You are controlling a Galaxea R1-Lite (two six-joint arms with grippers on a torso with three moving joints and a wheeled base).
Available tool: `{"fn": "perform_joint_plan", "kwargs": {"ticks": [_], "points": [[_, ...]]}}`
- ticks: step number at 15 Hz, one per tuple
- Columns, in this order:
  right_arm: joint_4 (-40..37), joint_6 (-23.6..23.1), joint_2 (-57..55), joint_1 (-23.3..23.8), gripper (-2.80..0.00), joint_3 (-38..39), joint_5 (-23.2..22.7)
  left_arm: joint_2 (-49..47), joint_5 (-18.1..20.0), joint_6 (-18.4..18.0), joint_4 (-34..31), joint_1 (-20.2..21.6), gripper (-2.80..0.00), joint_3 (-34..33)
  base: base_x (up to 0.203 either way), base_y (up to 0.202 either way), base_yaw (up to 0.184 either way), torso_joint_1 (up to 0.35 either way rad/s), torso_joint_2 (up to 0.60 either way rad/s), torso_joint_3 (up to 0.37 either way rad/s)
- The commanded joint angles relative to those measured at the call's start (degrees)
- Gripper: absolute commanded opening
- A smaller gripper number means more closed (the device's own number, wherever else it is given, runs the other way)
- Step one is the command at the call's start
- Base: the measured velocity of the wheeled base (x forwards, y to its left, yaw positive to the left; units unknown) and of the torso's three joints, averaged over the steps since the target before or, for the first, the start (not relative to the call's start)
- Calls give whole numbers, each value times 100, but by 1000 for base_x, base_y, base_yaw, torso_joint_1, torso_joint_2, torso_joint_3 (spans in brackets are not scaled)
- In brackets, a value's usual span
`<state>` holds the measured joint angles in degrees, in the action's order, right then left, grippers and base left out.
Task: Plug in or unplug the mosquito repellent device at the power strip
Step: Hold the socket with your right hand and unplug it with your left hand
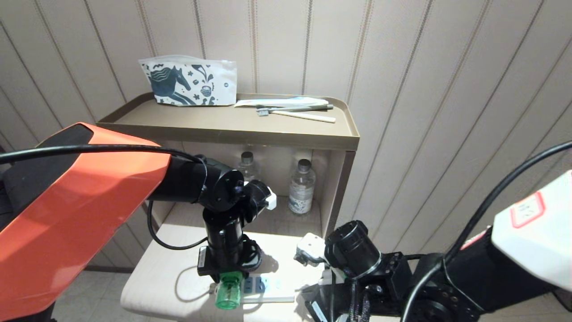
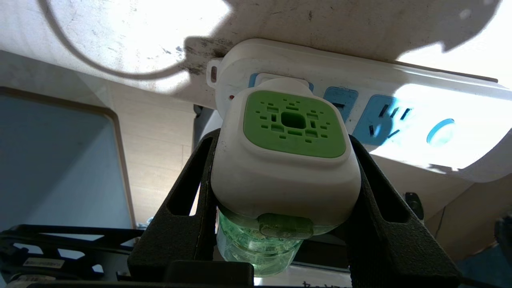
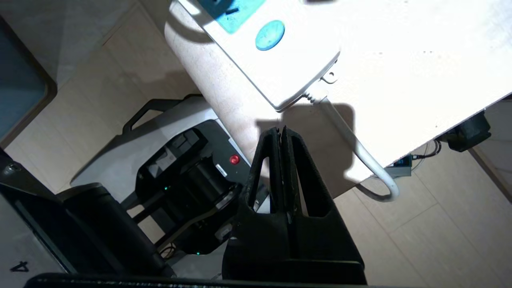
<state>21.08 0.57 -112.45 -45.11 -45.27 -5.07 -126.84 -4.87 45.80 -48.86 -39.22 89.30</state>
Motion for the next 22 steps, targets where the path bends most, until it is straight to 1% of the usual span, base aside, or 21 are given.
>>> {"fn": "perform_joint_plan", "kwargs": {"ticks": [1, 3, 5, 7, 9, 22], "points": [[15, 3, -221, -55, -280, -178, 34, -43, -5, 27, -18, -15, -280, 18, 0, 0, 0, 0, 0, 0], [19, 4, -400, -112, -280, -439, 94, -34, 13, 25, -18, -16, -280, 9, 0, 0, 0, 0, 0, 0], [16, 2, -477, -112, -280, -536, 90, -34, 13, 25, -18, -25, -280, 0, 0, 0, 0, 0, 0, 0], [5, -2, -768, -126, -280, -919, 85, -34, 13, 25, -10, -25, -280, 9, 0, 0, 0, 0, 0, 0], [2, 0, -883, -182, -280, -1093, 85, -34, 13, 25, -10, -25, -280, 9, 0, 0, 0, 0, 0, 0], [15, 8, -1142, -178, -280, -971, 81, -39, 65, 32, 33, -25, -280, 20, 0, 0, 0, 0, 0, 0]]}}
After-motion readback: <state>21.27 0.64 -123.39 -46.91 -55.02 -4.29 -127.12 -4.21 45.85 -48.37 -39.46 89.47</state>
